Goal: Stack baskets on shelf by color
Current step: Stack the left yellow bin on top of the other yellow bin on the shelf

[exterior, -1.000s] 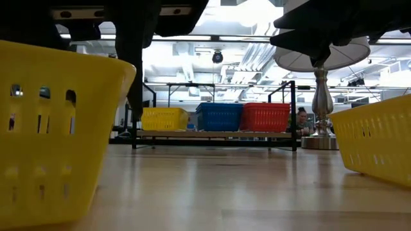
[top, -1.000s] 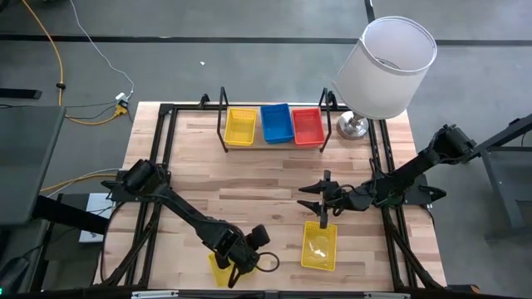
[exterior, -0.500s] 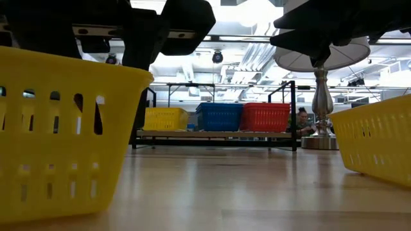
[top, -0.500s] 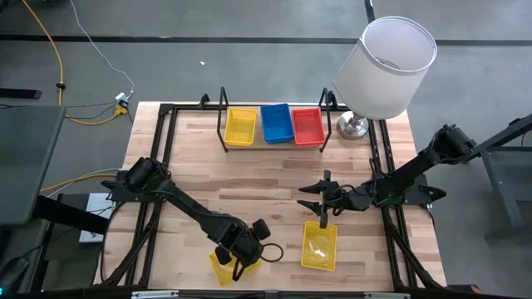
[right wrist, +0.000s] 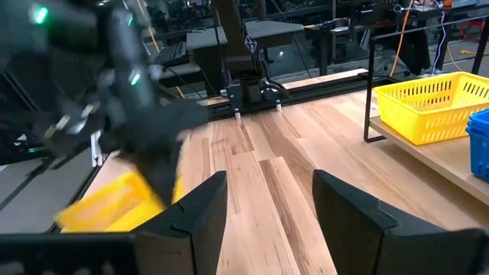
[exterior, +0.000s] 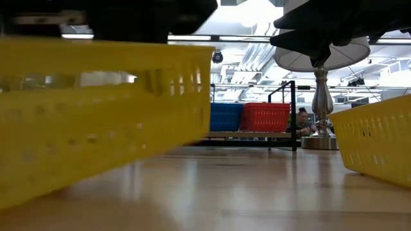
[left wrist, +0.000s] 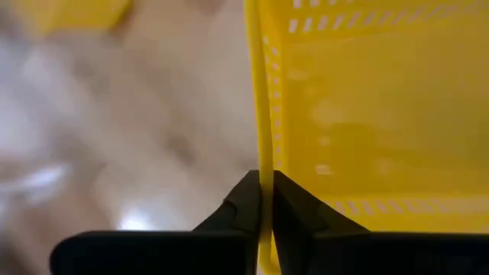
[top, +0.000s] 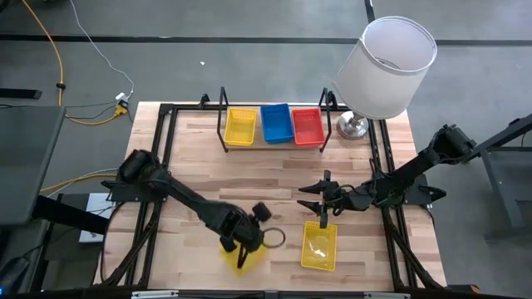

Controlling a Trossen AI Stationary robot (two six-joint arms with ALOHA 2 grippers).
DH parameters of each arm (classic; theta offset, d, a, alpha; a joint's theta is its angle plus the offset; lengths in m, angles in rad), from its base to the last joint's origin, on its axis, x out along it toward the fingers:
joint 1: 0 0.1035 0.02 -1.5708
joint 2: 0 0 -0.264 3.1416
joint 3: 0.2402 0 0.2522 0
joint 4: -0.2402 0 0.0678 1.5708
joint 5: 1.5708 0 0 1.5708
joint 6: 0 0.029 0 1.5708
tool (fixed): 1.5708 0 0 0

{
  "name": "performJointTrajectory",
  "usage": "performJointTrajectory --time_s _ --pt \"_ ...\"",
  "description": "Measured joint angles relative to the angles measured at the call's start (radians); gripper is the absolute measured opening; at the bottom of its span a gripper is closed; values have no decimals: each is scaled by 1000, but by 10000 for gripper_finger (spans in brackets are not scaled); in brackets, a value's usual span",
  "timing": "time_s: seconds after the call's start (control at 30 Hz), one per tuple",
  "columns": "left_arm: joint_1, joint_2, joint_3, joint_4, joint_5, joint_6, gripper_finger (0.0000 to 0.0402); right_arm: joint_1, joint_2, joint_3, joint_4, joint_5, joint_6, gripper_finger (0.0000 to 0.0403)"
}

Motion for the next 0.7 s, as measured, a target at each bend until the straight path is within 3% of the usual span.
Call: performJointTrajectory --time_s 0.23,0.4,0.7 --pt "112 -211 -1 -65 -235 50 5 0 0 0 -2 0 0 181" --pt "299 -370 -1 -65 -450 178 3 0 0 0 -3 0 11 181" --pt "665 -457 -1 -92 -453 277 1 0 0 -1 -10 13 8 181"
